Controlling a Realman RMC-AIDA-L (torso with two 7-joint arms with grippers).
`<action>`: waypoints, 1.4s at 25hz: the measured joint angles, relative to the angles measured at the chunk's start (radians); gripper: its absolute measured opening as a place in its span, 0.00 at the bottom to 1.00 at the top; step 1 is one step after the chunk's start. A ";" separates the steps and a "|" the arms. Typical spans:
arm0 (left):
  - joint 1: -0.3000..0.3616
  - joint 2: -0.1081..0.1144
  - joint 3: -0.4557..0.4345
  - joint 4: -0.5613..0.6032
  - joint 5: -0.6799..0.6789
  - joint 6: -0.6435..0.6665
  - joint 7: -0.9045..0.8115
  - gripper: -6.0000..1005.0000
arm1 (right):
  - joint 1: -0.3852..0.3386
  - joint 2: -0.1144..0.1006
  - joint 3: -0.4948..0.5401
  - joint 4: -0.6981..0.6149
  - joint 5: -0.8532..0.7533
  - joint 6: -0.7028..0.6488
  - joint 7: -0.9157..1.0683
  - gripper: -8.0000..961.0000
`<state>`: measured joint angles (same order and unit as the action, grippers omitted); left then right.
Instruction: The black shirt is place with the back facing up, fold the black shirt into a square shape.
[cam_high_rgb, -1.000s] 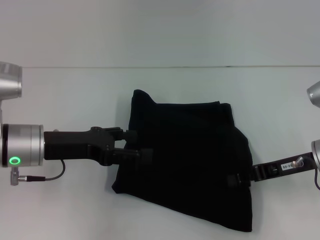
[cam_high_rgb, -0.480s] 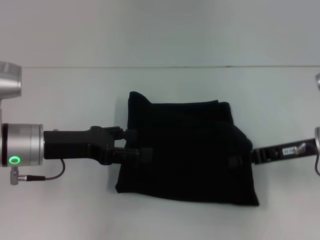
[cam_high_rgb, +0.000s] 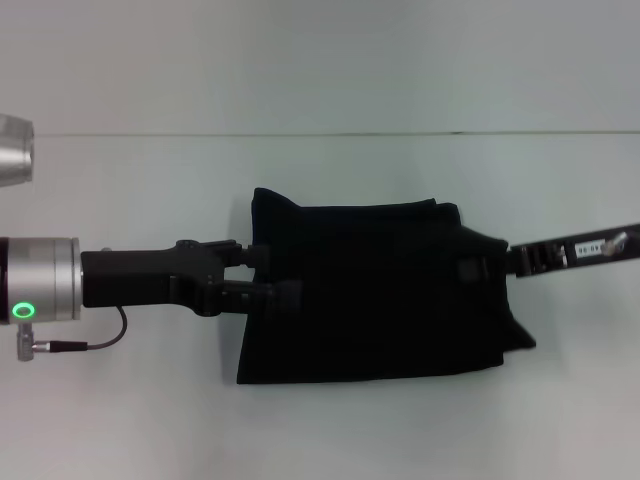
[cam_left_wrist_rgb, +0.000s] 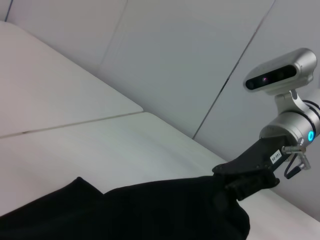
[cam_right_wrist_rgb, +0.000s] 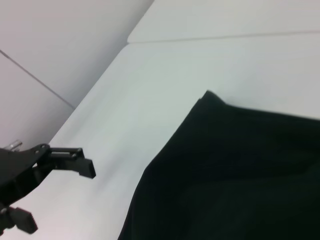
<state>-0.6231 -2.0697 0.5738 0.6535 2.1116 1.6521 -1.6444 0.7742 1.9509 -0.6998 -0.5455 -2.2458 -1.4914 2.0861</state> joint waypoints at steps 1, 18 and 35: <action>0.000 0.001 -0.003 0.000 0.000 0.001 0.000 0.94 | 0.004 0.000 -0.002 -0.010 0.000 0.002 0.007 0.08; 0.007 -0.002 -0.017 -0.013 -0.001 -0.003 0.000 0.94 | 0.033 0.002 -0.035 0.054 -0.065 0.133 0.033 0.08; -0.056 -0.019 -0.016 -0.052 -0.034 -0.342 -0.151 0.94 | 0.023 0.000 -0.025 0.070 -0.059 0.155 -0.012 0.45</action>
<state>-0.6794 -2.0885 0.5575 0.6012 2.0773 1.3104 -1.7953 0.7968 1.9509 -0.7251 -0.4755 -2.3044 -1.3363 2.0740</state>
